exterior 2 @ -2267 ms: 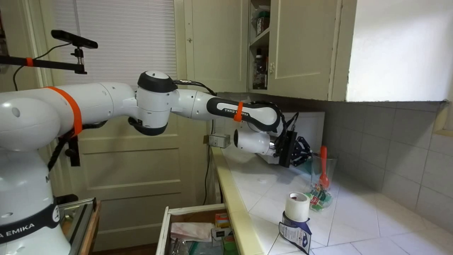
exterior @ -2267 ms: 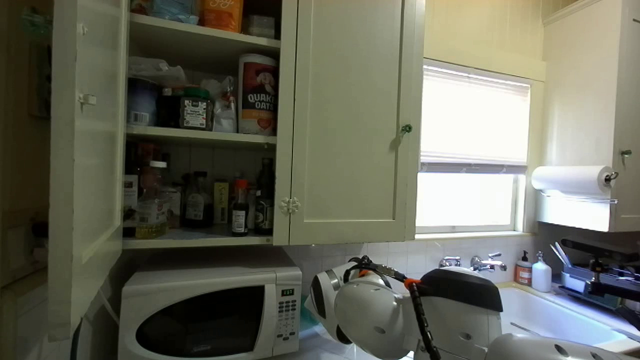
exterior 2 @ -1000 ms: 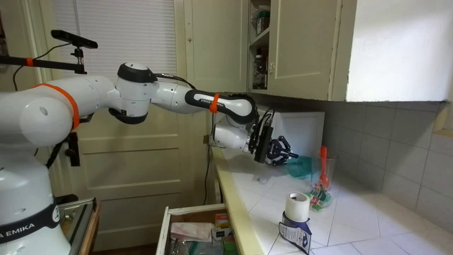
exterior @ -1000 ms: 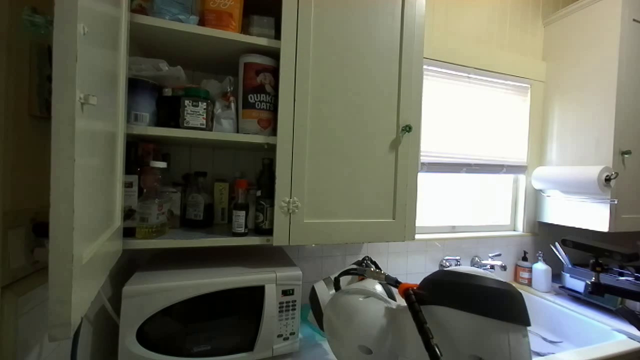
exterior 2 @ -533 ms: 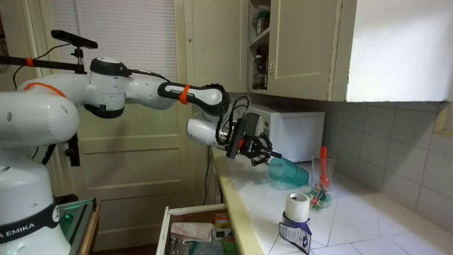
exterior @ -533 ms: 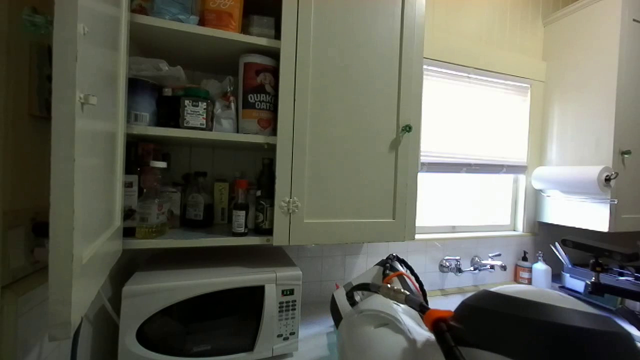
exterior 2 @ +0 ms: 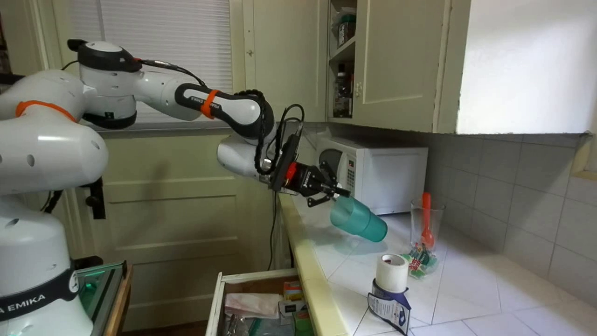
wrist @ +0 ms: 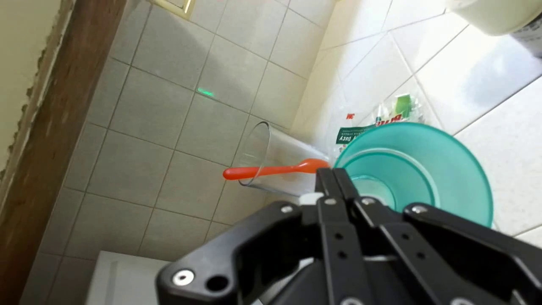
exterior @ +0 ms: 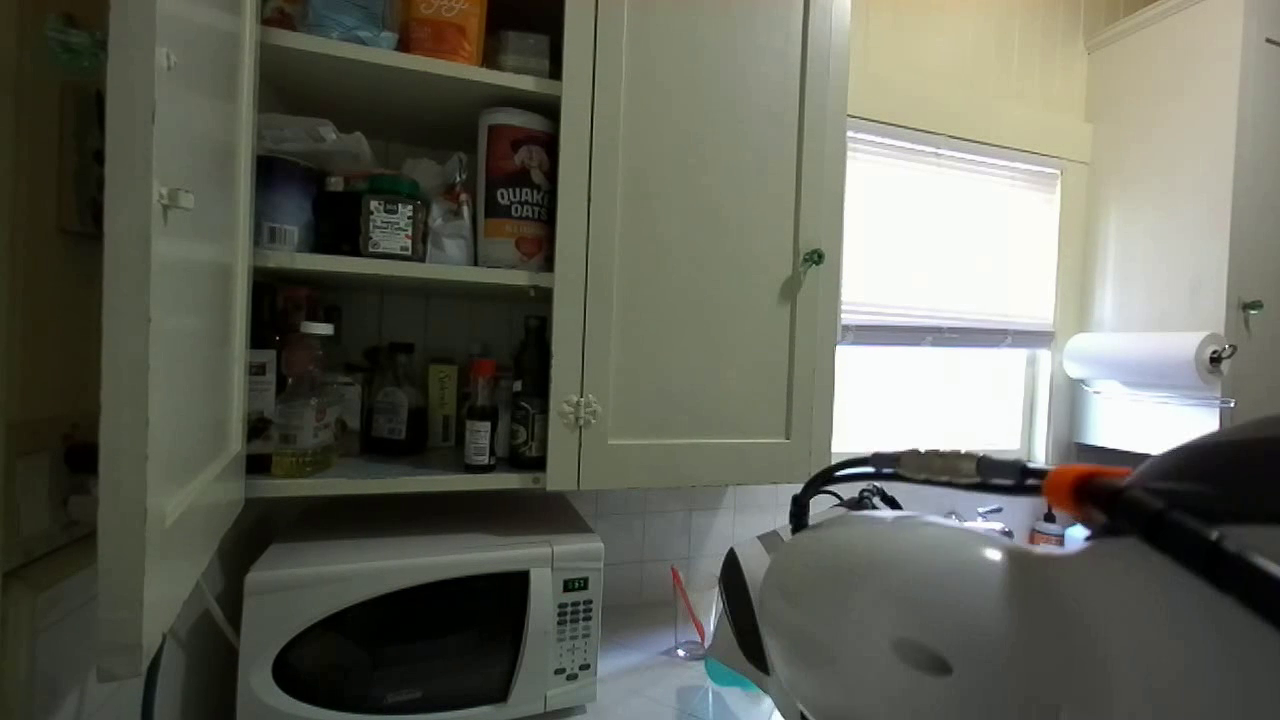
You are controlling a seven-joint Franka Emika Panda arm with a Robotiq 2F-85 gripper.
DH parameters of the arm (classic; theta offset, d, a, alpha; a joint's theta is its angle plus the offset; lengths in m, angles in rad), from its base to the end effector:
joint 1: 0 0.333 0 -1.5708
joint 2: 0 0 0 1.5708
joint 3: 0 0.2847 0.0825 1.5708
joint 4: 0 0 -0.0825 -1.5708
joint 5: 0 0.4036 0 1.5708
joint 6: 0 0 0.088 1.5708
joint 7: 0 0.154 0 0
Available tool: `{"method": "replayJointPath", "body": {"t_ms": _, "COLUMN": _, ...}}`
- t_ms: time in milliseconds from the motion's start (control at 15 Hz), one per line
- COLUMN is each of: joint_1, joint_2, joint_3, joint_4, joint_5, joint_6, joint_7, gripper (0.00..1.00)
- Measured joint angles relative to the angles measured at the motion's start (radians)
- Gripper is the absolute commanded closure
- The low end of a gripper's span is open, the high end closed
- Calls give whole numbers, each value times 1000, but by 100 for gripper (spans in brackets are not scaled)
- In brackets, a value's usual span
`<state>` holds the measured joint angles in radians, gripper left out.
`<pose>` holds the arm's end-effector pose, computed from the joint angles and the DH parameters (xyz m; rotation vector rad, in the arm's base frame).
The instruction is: Move the blue cup forward
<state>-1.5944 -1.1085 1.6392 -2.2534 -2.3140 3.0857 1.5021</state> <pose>0.5316 -0.0128 0.2268 1.4083 1.2274 0.3381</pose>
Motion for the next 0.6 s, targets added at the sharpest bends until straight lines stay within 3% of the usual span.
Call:
{"method": "replayJointPath", "body": {"t_ms": 267, "joint_1": 31, "joint_2": 156, "joint_3": -50, "joint_4": -38, "joint_5": -230, "joint_6": -58, "joint_7": 38, "gripper": 99}}
{"method": "replayJointPath", "body": {"t_ms": 600, "joint_1": 109, "joint_2": 384, "joint_3": -183, "joint_4": -62, "joint_5": -195, "joint_6": -57, "joint_7": -252, "gripper": 99}}
